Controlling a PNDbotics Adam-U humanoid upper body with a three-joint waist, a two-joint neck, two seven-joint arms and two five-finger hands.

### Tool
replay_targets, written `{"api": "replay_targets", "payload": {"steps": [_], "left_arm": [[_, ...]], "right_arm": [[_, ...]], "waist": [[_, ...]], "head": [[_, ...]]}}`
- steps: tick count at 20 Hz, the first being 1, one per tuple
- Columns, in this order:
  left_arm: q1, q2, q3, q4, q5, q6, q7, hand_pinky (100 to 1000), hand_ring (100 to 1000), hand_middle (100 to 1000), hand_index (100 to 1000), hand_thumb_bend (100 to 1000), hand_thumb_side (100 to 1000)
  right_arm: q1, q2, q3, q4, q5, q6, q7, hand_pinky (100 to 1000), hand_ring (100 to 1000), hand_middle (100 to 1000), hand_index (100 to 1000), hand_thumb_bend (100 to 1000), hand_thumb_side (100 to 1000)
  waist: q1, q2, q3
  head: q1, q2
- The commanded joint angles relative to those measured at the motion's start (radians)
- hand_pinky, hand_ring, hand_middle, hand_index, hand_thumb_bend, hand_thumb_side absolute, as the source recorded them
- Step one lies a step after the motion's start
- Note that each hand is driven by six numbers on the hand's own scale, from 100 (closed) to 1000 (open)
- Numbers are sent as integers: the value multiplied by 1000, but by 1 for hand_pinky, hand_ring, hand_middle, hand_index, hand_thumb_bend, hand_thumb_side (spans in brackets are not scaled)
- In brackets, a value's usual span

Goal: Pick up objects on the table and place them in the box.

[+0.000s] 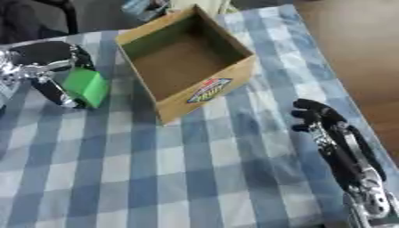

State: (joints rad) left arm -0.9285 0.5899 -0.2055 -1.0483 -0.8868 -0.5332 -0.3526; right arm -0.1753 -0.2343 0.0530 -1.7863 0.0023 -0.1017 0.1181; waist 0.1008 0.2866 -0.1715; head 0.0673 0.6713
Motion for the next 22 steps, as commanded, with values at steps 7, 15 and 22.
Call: {"api": "replay_targets", "payload": {"steps": [7,15,22], "left_arm": [[-116,13,-8,-121,163,36,-72,738,536,439,618,420,100],[-197,-124,12,-49,100,100,-47,736,549,455,634,443,100],[-223,-235,8,39,-25,123,35,738,567,471,650,490,100]], "right_arm": [[-4,-15,9,-6,-5,-3,12,721,828,813,853,100,732],[-8,-9,29,-4,-13,-1,32,720,828,812,853,100,736],[-18,-2,46,-4,-19,1,51,720,828,812,853,100,740]], "waist": [[0,-30,5],[-2,-29,-18],[2,-19,-49]], "head": [[3,-8],[13,-18],[24,-32]]}}
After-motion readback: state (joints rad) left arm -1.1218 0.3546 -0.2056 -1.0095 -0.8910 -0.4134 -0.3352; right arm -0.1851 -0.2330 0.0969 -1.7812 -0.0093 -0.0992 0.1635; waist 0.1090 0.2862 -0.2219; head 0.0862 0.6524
